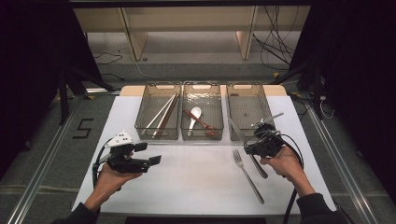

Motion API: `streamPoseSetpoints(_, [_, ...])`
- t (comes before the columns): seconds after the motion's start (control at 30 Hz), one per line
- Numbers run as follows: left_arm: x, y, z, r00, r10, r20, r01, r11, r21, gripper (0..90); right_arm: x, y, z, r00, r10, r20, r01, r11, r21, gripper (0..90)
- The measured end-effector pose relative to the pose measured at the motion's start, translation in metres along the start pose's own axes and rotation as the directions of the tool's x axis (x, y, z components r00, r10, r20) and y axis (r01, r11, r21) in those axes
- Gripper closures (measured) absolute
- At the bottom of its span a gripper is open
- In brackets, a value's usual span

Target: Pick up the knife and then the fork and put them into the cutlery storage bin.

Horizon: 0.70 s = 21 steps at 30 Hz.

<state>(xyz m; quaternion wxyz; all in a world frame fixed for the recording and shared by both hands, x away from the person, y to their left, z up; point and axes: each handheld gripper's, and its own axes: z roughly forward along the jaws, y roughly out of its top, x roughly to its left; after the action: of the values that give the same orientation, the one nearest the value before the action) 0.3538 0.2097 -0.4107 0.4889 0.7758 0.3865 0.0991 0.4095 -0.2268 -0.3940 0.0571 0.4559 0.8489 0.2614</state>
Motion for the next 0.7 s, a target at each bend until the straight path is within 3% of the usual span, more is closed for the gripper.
streamPoseSetpoints(0.1, [0.000,0.000,0.000,0.9998,-0.017,0.011,0.017,0.9998,-0.010,18.7,-0.002,0.004,0.000,1.0000,0.005,0.001,-0.005,1.000,-0.012,81.0])
streamPoseSetpoints(0.7, [0.001,0.000,-0.001,0.9999,-0.009,0.010,0.009,0.9999,-0.011,18.7,-0.013,0.031,-0.007,0.9995,0.030,0.011,-0.030,0.997,-0.077,81.0])
